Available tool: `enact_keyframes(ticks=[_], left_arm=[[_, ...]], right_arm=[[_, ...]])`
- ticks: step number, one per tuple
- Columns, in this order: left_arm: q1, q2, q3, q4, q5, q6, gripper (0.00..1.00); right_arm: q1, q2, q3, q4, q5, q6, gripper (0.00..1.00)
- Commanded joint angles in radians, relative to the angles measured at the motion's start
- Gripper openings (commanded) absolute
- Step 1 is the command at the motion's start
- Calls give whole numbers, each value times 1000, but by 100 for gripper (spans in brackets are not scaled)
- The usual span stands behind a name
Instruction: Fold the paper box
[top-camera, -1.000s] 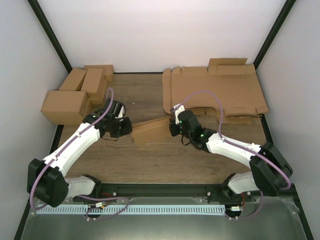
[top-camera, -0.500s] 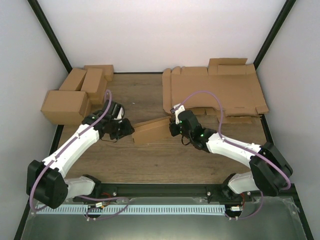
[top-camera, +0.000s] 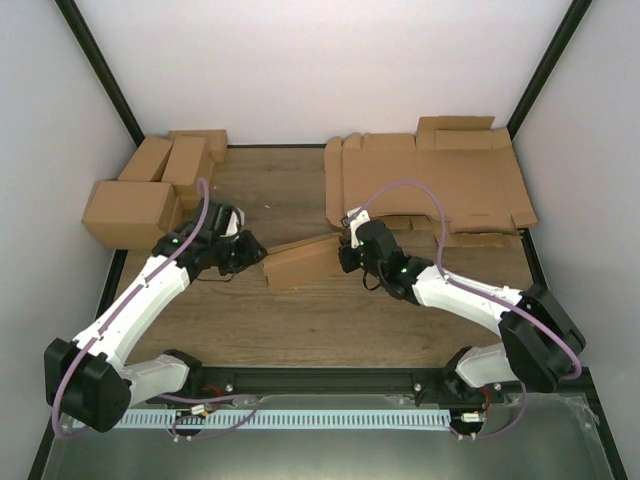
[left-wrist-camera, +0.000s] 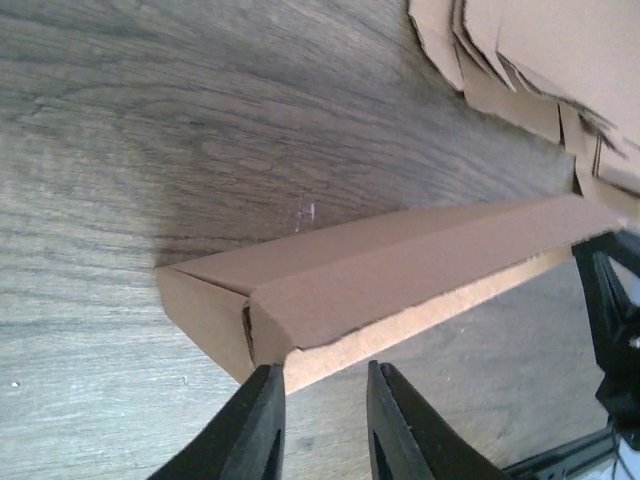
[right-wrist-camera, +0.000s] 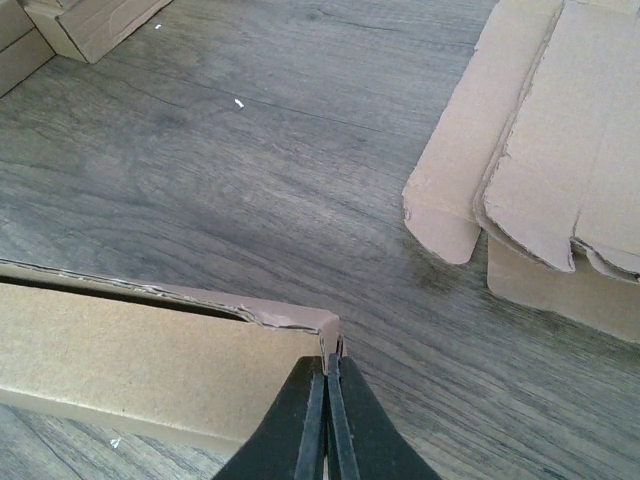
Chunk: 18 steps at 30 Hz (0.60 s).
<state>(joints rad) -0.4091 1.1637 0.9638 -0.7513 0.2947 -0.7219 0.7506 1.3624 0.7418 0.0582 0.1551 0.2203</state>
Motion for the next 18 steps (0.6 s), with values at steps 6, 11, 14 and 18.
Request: enact_keyframes(ticks=[6, 11, 14, 18], left_arm=[[11, 30, 11, -37, -58, 9, 17], [12, 31, -7, -32, -49, -1, 14], [12, 25, -23, -18, -35, -9, 4], [11, 22, -32, -14, -18, -20, 4]], right_arm=[[2, 33, -8, -156, 5, -10, 1], [3, 32, -8, -158, 1, -13, 1], [3, 28, -10, -159, 1, -13, 1], [3, 27, -10, -161, 1, -12, 1]])
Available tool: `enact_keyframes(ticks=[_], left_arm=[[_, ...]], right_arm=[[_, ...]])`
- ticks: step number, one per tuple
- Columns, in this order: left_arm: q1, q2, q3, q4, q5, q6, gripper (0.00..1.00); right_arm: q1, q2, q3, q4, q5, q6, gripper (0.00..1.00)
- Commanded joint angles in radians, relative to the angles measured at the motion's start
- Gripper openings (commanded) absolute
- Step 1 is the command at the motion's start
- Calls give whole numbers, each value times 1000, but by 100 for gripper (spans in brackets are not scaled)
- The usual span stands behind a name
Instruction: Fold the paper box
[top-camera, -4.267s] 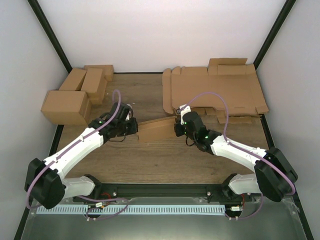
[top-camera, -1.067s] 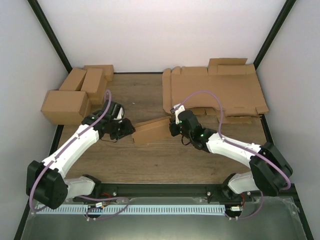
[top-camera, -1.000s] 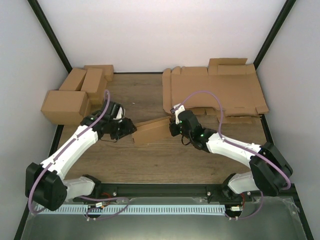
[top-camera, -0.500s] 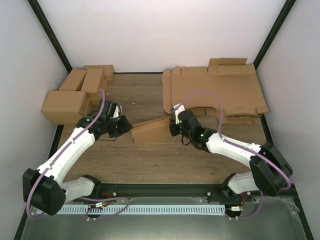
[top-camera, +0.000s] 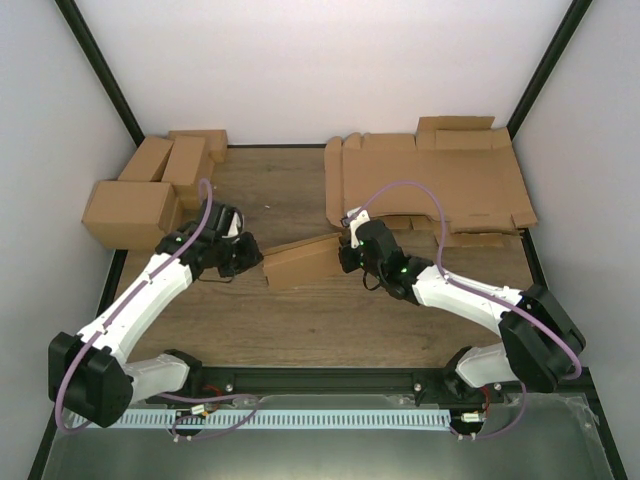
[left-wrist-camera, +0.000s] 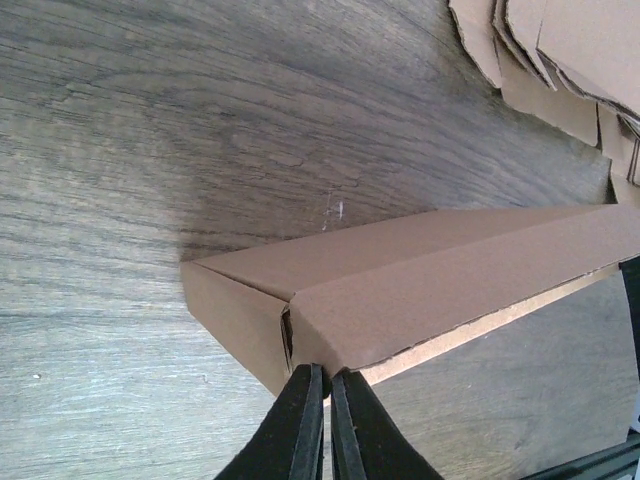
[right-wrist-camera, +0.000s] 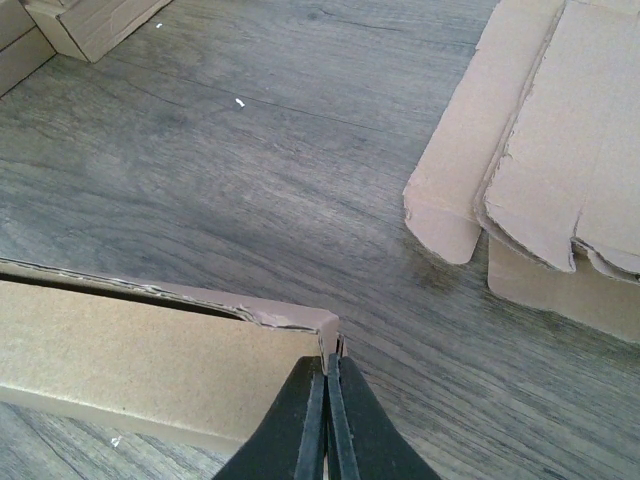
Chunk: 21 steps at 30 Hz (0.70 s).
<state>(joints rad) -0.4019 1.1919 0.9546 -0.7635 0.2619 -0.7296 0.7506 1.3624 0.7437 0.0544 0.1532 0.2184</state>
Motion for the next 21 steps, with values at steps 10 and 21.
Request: enact_keyframes(ticks=[10, 21], left_arm=[[2, -31, -83, -14, 57, -28, 4], [3, 26, 35, -158, -12, 74, 4]], right_arm=[[2, 41, -10, -150, 5, -7, 1], [3, 44, -10, -151, 6, -7, 1]])
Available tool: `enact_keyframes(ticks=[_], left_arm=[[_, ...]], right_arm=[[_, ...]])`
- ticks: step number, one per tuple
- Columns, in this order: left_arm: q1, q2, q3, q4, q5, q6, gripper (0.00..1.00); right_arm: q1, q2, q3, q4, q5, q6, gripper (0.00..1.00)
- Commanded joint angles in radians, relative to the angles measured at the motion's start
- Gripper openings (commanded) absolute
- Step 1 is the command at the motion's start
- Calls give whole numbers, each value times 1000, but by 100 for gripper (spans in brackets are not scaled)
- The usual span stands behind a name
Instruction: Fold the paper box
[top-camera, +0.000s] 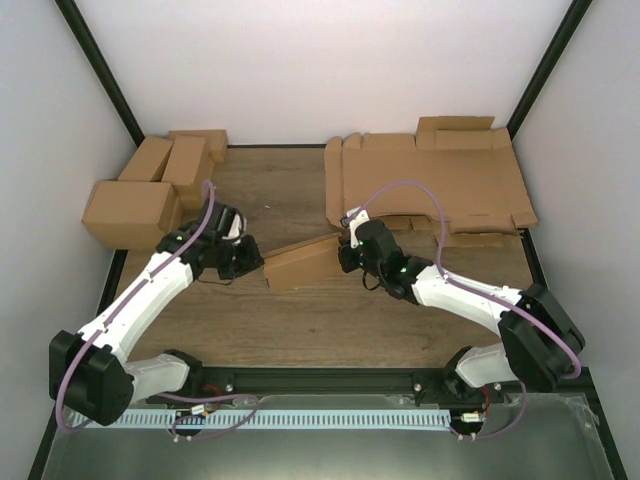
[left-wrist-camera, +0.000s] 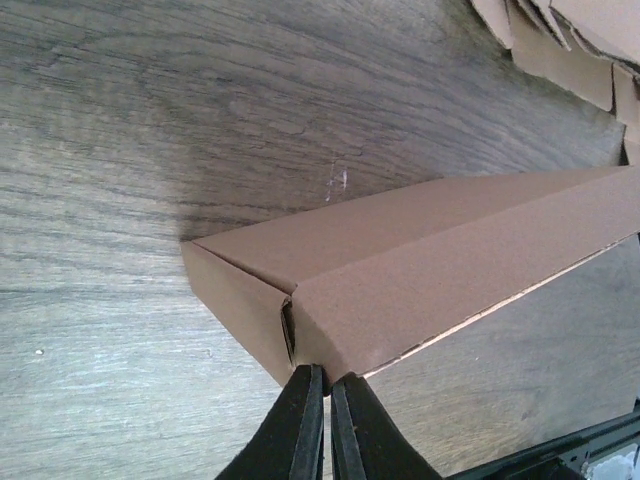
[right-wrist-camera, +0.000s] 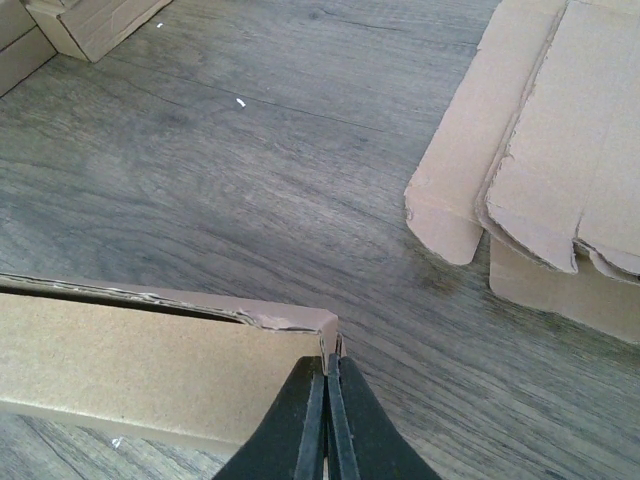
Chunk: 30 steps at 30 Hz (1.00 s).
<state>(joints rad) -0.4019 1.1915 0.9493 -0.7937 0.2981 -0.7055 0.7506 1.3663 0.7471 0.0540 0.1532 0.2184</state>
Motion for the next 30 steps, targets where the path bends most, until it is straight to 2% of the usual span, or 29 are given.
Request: enact_keyframes(ticks=[1, 7, 14, 26, 27, 30], left_arm=[[4, 31, 50, -139, -58, 55, 4], [3, 48, 68, -173, -75, 74, 4], [2, 26, -15, -84, 32, 26, 4], [-11, -2, -91, -20, 73, -15, 4], [-11, -7, -78, -22, 68, -14, 9], [-9, -19, -26, -38, 45, -9, 32]], right_arm=[[3, 40, -14, -151, 6, -8, 1], [3, 39, -17, -151, 9, -7, 1], [3, 47, -12, -151, 4, -6, 1], [3, 17, -36, -119, -10, -3, 1], [3, 2, -43, -112, -11, -2, 1], [2, -17, -42, -112, -2, -6, 1]])
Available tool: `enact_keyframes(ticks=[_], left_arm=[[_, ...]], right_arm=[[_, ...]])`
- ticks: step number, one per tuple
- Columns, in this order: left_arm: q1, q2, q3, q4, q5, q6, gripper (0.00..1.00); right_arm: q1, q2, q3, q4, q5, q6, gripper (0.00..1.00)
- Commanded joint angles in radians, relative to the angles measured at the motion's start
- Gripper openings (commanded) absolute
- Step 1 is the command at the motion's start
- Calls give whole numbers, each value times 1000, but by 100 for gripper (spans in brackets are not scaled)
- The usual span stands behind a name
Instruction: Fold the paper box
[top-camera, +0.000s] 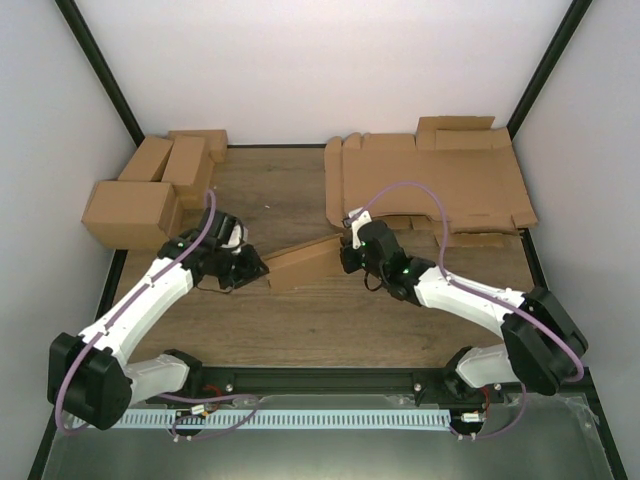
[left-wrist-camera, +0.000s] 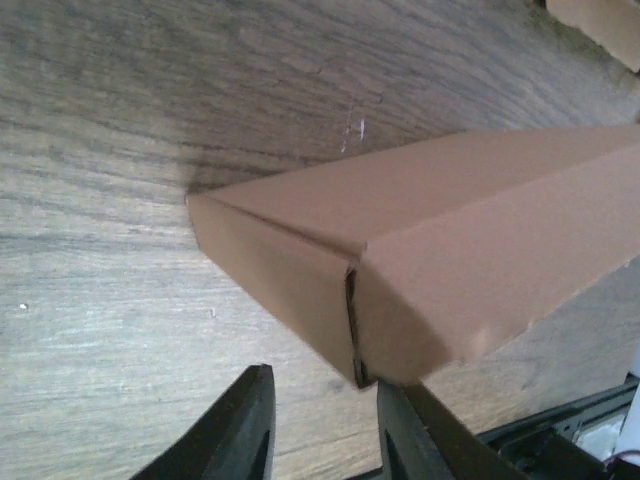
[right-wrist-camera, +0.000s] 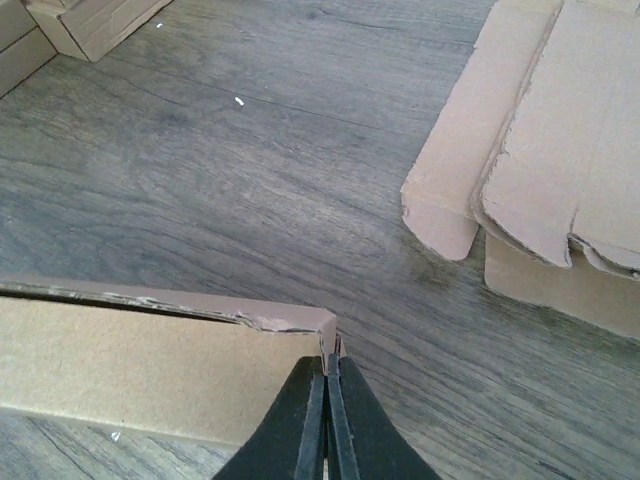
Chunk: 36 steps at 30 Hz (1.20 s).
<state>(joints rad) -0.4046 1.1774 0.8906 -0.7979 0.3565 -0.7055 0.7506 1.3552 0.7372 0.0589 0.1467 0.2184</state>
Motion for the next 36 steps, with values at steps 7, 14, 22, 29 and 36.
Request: enact_keyframes(ticks=[7, 14, 22, 29, 36], left_arm=[[11, -22, 117, 0, -33, 3, 74], [102, 72, 167, 95, 66, 68, 69], [110, 137, 111, 145, 75, 55, 39], [81, 96, 19, 183, 102, 15, 24], [16, 80, -35, 202, 4, 13, 27]], right_arm=[[2, 5, -37, -100, -2, -28, 1], [3, 4, -33, -100, -9, -44, 1], [3, -1, -29, -103, -11, -48, 1], [3, 14, -25, -105, -8, -46, 1], [2, 40, -56, -57, -15, -32, 1]])
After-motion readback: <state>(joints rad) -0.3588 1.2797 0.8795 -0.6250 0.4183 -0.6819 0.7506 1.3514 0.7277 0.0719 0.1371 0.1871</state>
